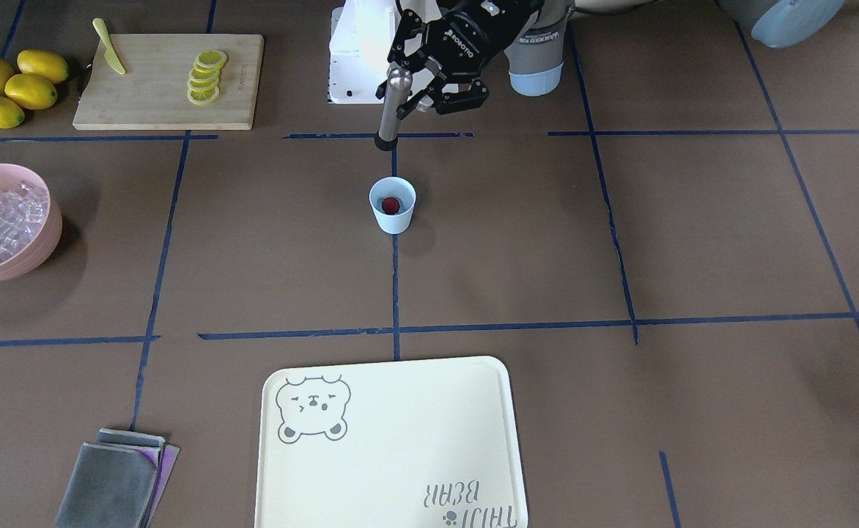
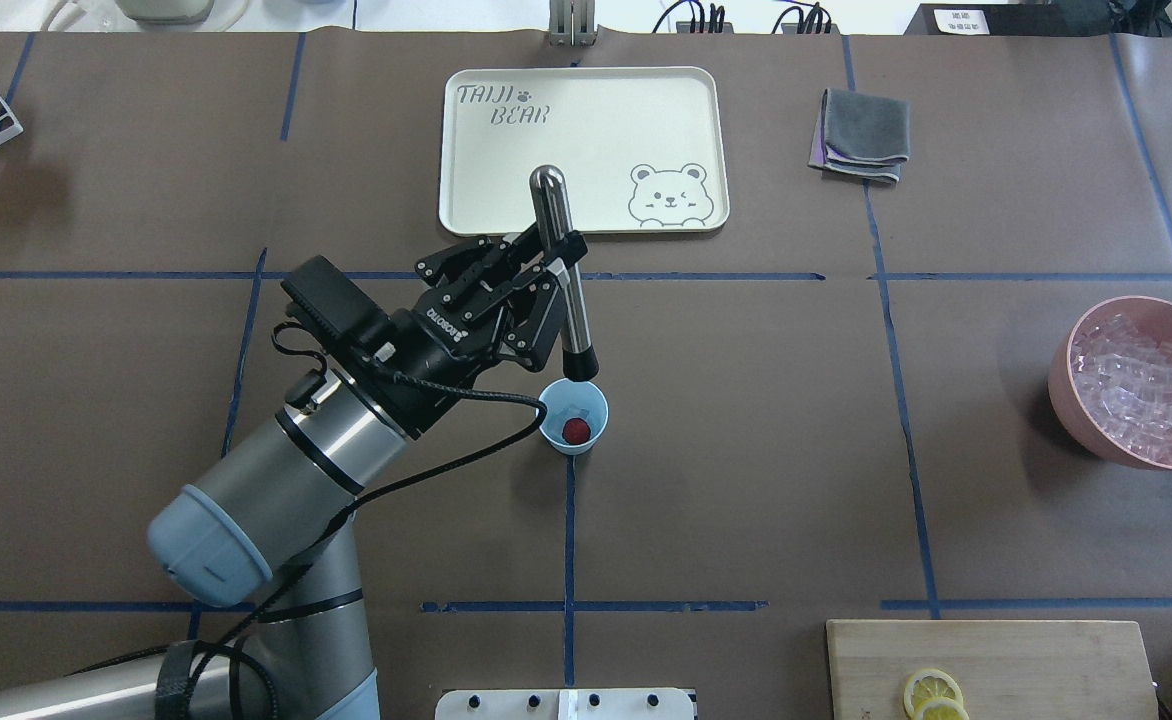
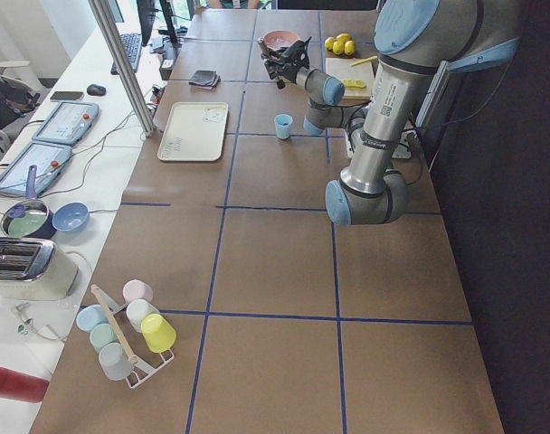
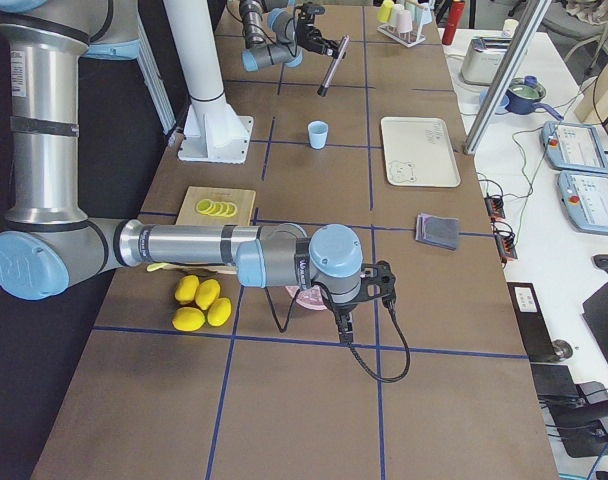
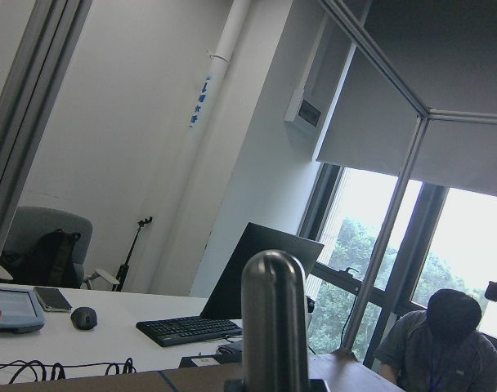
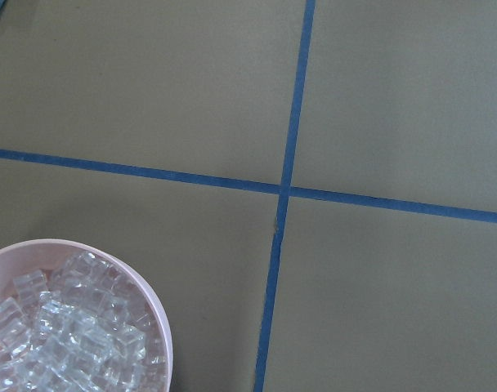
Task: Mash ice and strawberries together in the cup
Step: 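Lift the rod out of the cup with the left gripper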
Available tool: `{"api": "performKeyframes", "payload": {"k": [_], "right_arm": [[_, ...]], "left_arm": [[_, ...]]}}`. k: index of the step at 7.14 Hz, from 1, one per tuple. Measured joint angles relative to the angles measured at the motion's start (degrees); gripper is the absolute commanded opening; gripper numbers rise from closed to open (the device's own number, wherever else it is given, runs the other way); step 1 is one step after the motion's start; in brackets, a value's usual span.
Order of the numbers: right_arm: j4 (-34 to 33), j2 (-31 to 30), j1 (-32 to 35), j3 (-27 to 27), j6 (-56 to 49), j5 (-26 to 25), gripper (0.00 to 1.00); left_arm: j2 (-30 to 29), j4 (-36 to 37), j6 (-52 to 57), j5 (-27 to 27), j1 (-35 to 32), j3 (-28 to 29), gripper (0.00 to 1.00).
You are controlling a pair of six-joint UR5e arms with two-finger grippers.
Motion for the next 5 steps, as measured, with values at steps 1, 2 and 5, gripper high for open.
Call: {"api": "performKeyframes", "payload": {"k": [1,2,5], "right_arm": [[0.03,0.18,0.00,0.06,-0.02,-0.05,0.99],[0.04,0.32,0.00,0.08,-0.03,-0.08,0.99],[0.12,0.40,0.00,0.24,0.02,-0.03,0.99]], "left_arm": [[1.47,3.59,-3.88,-1.17,-2.03,-1.98,0.00],[3.43,5.76,-8.26,-4.04,-4.75,-2.67,0.00],[12.02,7.31,-20.21,-17.97,-14.74,-2.95,0.00]]}}
